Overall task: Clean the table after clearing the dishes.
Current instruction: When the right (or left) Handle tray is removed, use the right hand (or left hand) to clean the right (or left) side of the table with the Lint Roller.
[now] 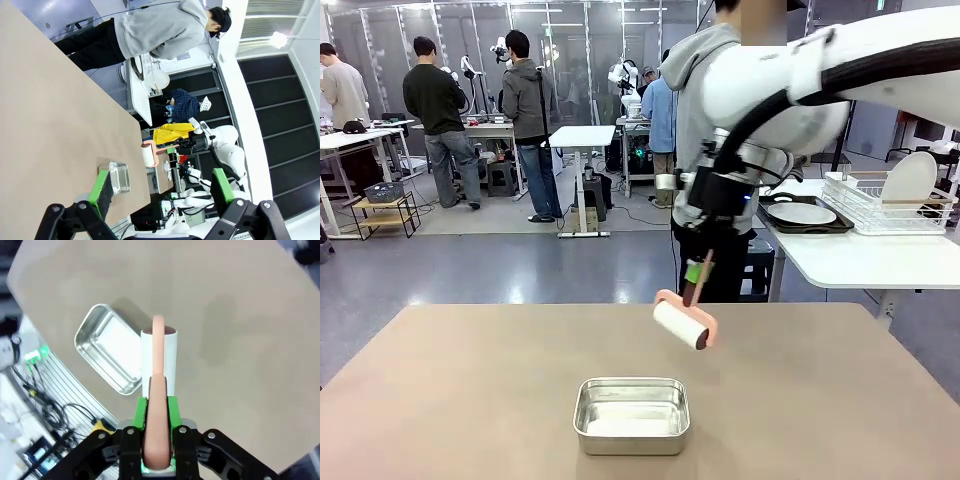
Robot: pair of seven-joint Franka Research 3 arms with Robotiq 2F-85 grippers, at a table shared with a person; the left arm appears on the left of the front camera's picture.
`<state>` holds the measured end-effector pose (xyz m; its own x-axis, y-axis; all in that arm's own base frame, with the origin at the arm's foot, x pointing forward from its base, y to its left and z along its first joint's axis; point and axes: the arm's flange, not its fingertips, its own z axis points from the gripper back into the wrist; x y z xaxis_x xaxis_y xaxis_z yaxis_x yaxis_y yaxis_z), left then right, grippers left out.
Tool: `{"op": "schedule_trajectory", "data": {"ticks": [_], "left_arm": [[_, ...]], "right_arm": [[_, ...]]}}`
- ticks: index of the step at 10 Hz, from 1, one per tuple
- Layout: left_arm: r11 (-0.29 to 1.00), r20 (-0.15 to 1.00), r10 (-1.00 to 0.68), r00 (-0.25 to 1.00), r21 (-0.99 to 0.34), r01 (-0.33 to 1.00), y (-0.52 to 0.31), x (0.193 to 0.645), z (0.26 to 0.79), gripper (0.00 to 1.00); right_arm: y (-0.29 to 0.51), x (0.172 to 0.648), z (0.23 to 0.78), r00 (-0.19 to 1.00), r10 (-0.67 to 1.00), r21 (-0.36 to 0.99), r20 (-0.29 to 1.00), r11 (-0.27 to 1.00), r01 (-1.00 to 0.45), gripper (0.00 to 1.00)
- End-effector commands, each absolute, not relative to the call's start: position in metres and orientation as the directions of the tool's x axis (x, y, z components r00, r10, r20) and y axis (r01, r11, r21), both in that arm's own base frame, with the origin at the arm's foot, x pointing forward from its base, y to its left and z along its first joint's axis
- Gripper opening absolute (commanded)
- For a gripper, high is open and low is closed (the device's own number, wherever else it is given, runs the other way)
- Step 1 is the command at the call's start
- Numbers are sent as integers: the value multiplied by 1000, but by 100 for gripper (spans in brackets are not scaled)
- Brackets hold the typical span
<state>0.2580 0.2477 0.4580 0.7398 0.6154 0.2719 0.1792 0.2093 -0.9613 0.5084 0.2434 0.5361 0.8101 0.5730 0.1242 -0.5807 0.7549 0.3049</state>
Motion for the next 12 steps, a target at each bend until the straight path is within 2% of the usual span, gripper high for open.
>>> {"op": "schedule_trajectory", "data": {"ticks": [1, 4, 5, 6, 7, 11, 12], "left_arm": [[205, 283, 613, 737, -959, 198, 249, 257, 461, 100], [205, 283, 613, 737, -959, 198, 249, 257, 461, 100], [205, 283, 613, 737, -959, 198, 249, 257, 461, 100], [205, 283, 613, 737, -959, 198, 249, 257, 461, 100], [205, 283, 613, 737, -959, 198, 249, 257, 461, 100], [205, 283, 613, 737, -959, 198, 249, 257, 461, 100], [205, 283, 613, 737, -959, 198, 249, 257, 461, 100]], "right_arm": [[207, 475, 510, 946, 301, 345, 122, 880, -325, 11], [148, 457, 480, 985, 65, 500, 163, 855, -139, 11], [146, 455, 472, 964, 125, 503, 235, 833, -231, 11], [153, 461, 470, 953, 182, 478, 244, 832, -281, 11], [135, 466, 478, 986, 97, 476, 132, 867, -149, 11], [135, 466, 478, 986, 97, 476, 132, 867, -149, 11], [134, 463, 471, 982, 110, 486, 155, 857, -172, 21]]}}
